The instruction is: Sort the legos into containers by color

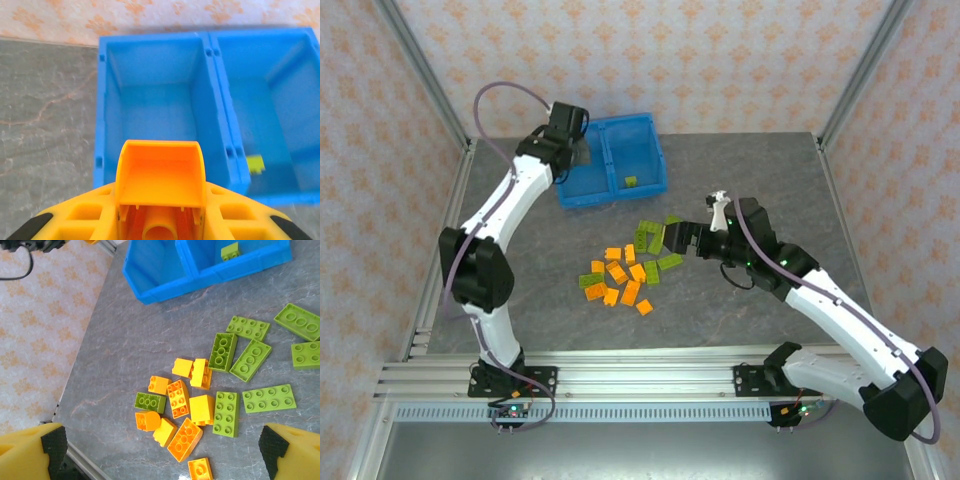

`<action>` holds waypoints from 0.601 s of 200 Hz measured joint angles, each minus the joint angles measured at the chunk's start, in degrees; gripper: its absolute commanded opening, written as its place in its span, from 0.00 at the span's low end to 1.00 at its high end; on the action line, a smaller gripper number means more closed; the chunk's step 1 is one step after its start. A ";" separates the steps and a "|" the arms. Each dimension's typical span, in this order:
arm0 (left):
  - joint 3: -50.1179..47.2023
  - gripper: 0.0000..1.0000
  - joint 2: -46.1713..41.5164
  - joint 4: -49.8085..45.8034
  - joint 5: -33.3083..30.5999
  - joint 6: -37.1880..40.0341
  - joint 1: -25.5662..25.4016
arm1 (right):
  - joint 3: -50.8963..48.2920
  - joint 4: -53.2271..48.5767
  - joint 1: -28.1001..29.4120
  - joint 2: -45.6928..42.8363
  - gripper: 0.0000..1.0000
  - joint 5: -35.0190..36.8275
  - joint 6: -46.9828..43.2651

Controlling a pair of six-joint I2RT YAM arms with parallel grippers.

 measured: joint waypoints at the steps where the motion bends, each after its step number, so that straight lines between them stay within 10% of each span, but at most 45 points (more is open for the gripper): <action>1: 0.31 0.28 0.26 0.00 -0.02 0.00 0.07 | 0.04 -0.07 0.00 -0.02 1.00 0.00 0.00; 67: 21.18 0.29 26.56 -5.16 1.60 -0.81 2.36 | 2.84 -3.37 0.00 -2.16 1.00 2.16 1.01; 120: 21.38 0.46 30.18 -7.21 4.22 -3.32 2.47 | 2.84 -4.66 0.00 -5.75 1.00 3.37 2.56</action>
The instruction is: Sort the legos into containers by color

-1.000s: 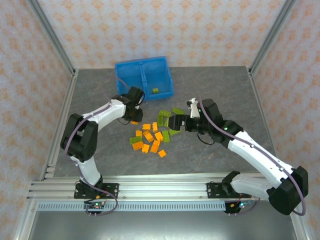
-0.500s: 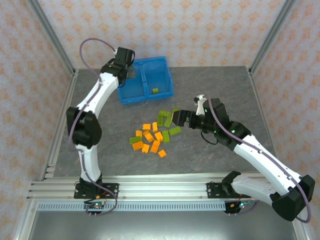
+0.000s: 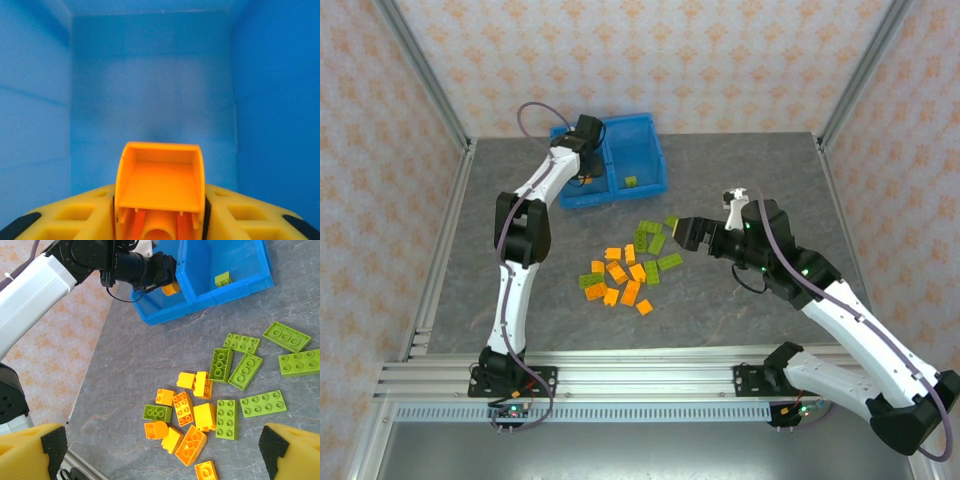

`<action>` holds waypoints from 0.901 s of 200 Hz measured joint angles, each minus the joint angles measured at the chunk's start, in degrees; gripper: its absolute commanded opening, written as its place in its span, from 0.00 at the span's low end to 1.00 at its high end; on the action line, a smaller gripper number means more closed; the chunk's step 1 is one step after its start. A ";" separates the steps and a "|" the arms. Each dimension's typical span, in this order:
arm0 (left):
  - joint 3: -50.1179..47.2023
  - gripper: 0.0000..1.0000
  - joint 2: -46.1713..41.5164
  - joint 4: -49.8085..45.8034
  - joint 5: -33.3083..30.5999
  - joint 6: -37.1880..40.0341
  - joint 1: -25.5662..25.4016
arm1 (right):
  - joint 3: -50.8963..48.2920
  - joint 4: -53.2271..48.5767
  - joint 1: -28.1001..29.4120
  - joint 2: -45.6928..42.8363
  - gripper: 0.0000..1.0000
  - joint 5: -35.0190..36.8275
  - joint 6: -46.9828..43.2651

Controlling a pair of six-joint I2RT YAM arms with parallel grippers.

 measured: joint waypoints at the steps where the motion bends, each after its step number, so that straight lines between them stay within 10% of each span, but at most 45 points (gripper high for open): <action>1: 0.00 0.46 -0.04 0.00 0.02 -0.02 0.00 | 0.00 0.00 0.00 0.00 1.00 0.02 0.00; 74: -12.04 0.47 -13.35 2.29 3.93 -2.27 -0.02 | -0.02 -0.11 0.00 0.63 1.00 0.98 0.26; 143: -49.24 0.46 -54.07 9.29 6.40 -6.60 -10.29 | -2.14 4.87 0.00 5.53 1.00 1.16 1.31; 180: -65.09 0.46 -60.06 9.22 8.39 -9.03 -13.70 | -2.29 6.84 0.00 8.61 1.00 1.09 1.49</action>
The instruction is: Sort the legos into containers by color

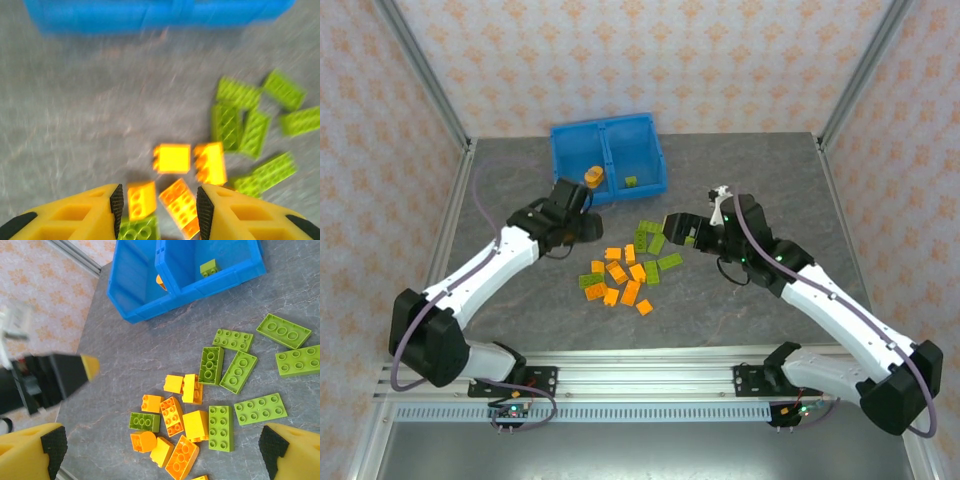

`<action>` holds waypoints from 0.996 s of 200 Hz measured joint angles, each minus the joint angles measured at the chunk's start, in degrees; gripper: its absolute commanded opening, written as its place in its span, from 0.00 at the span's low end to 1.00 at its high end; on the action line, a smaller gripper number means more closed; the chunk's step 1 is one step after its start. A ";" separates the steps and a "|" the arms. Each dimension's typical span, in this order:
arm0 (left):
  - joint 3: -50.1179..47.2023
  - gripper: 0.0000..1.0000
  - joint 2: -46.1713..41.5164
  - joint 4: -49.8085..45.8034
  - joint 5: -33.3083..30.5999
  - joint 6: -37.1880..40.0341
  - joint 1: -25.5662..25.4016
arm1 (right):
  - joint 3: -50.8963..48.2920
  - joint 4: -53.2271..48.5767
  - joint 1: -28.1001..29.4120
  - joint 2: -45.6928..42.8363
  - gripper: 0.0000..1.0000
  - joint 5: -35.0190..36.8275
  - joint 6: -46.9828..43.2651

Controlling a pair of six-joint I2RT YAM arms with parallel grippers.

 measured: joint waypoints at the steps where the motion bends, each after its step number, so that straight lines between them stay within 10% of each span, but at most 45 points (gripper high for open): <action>1: -0.24 0.46 0.00 0.00 0.02 -0.02 0.00 | 0.00 0.04 0.00 0.07 1.00 0.00 0.00; 144: -4.42 0.47 19.06 2.86 7.45 1.53 -1.38 | -0.02 0.74 0.00 1.66 1.00 0.66 0.90; 199: -4.33 0.32 20.15 3.54 5.05 1.53 -1.55 | -0.02 0.72 0.00 1.66 1.00 0.66 0.90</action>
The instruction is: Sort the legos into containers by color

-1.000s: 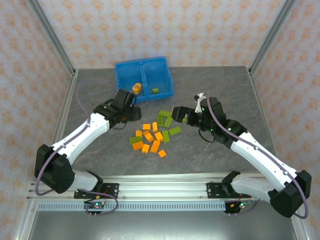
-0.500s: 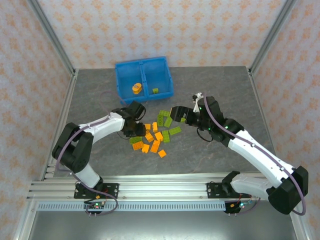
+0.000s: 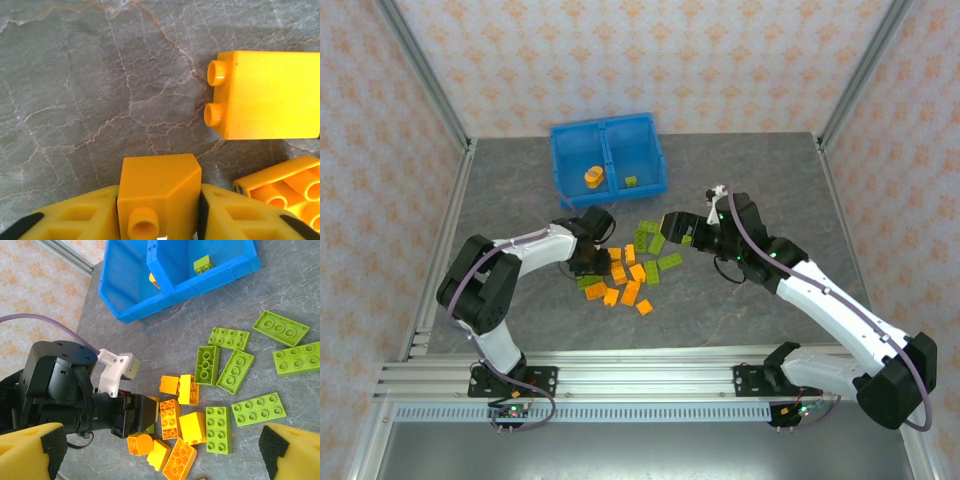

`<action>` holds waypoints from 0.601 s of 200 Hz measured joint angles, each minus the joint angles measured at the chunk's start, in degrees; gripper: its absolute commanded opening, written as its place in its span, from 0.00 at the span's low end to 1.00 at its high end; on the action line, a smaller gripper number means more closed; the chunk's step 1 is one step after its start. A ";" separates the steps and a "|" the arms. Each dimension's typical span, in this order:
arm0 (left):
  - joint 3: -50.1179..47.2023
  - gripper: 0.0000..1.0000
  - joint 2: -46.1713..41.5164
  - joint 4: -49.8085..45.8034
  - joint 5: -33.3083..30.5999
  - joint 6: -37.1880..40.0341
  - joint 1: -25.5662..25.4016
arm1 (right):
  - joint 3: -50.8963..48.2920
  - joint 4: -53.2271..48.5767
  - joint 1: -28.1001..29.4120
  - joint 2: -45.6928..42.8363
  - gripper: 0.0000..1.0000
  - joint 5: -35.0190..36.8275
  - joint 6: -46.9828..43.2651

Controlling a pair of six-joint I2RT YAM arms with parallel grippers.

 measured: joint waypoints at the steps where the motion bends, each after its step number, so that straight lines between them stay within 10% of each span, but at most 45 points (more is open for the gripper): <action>1: 0.02 0.32 0.00 -0.02 0.02 0.09 -0.02 | 0.00 0.02 0.00 0.00 1.00 0.00 0.00; 120: 10.56 0.26 -7.48 -0.37 -4.26 0.70 8.02 | 0.00 0.09 0.00 0.00 1.00 -12.33 -0.26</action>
